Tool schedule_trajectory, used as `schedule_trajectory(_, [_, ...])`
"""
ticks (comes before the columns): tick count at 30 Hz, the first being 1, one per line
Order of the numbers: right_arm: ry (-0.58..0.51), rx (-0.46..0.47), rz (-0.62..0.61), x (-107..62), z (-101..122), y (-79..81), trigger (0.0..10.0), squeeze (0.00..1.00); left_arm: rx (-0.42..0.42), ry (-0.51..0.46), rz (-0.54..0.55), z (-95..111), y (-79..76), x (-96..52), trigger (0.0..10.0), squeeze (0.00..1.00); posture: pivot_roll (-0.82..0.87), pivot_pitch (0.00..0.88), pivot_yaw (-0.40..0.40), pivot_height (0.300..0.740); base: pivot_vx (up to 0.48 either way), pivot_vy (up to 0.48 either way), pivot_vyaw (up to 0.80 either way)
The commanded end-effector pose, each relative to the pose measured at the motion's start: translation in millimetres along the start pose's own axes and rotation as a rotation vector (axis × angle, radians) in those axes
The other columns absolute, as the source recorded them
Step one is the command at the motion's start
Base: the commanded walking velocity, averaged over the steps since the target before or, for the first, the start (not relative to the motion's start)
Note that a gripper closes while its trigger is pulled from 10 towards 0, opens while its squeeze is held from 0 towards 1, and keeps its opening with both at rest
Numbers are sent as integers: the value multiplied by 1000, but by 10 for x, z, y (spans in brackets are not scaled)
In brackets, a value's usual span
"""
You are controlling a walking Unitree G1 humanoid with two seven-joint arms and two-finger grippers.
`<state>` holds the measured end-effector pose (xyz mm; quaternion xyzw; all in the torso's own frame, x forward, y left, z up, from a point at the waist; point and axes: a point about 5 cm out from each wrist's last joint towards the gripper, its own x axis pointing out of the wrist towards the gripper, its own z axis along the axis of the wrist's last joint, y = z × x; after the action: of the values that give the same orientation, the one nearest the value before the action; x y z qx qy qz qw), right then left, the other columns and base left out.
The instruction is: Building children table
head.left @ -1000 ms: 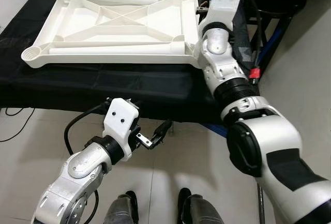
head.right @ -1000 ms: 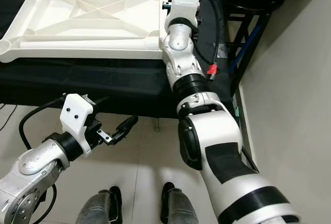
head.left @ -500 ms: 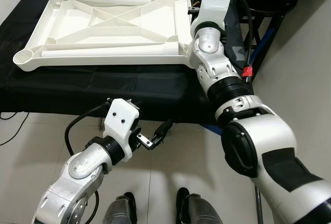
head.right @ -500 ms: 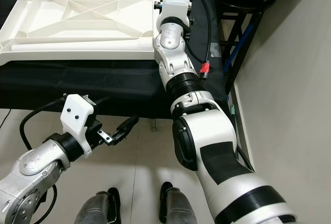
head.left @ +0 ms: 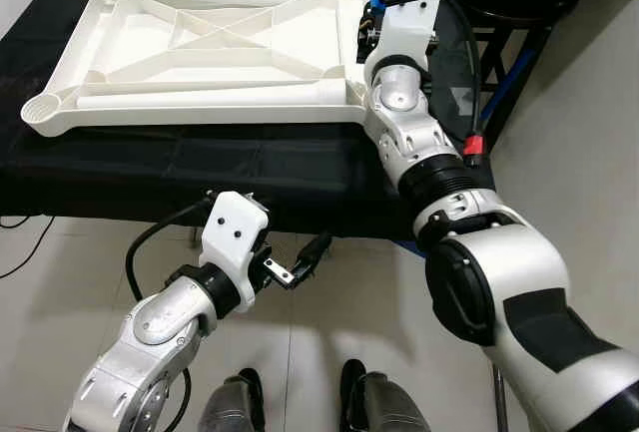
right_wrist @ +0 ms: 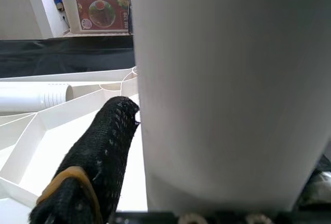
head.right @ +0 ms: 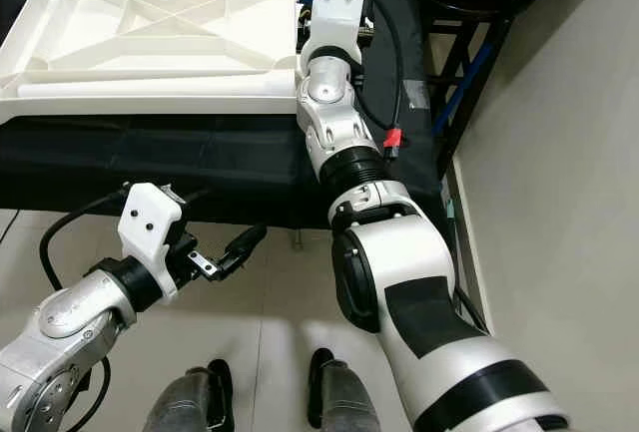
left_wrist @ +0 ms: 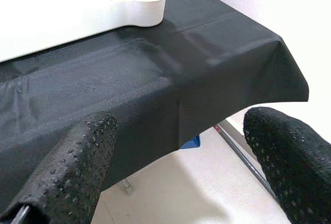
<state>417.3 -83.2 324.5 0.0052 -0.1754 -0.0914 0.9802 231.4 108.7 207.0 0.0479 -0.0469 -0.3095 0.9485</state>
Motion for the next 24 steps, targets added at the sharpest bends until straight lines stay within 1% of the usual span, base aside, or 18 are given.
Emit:
schedule_trajectory(1, [-7,9,5,0,20,6,10000,0,-7,23,0,-61,-17,-19,10000,0,196,294,-41,740,0,0,0])
schedule_trajectory(5, [-18,18,24,8,39,-3,10000,0,-7,23,0,-60,-13,-17,10000,0,195,295,-41,740,0,0,0])
schedule_trajectory(7, [-41,45,35,43,87,-81,10000,0,-7,22,1,-60,-9,-16,10000,0,196,296,-40,740,0,0,0])
schedule_trajectory(8, [-46,40,39,54,98,-108,10000,0,-8,22,1,-61,-8,-17,10000,0,196,296,-40,740,0,0,0])
schedule_trajectory(12, [-53,40,52,69,114,-140,10000,0,-9,22,2,-63,-6,-16,10000,0,192,295,-40,740,0,0,0])
schedule_trajectory(14, [-65,64,89,82,146,-160,10000,0,-8,22,2,-66,-6,-16,10000,0,190,296,-36,740,0,0,0])
schedule_trajectory(16, [-70,69,103,92,158,-185,10000,0,-9,22,2,-68,-6,-15,10000,0,191,295,-37,740,0,0,0])
schedule_trajectory(17, [-75,89,132,100,175,-197,10000,0,-8,22,2,-67,-7,-14,10000,0,191,296,-39,740,0,0,0])
schedule_trajectory(18, [-75,89,132,100,175,-197,10000,0,-8,22,2,-67,-7,-14,10000,0,191,296,-39,740,0,0,0])
schedule_trajectory(19, [-93,99,181,114,208,-233,10000,0,-8,20,3,-63,-4,-14,10000,0,193,297,-38,740,0,0,0])
schedule_trajectory(20, [-93,99,181,114,208,-233,10000,0,-8,20,3,-63,-4,-14,10000,0,193,297,-38,740,0,0,0])
schedule_trajectory(21, [-107,131,224,116,233,-246,10000,0,-7,20,3,-62,-3,-15,10000,0,191,297,-37,740,0,0,0])
schedule_trajectory(24, [-117,142,243,114,243,-252,10000,0,-7,19,4,-63,-2,-15,10000,0,191,297,-36,740,0,0,0])
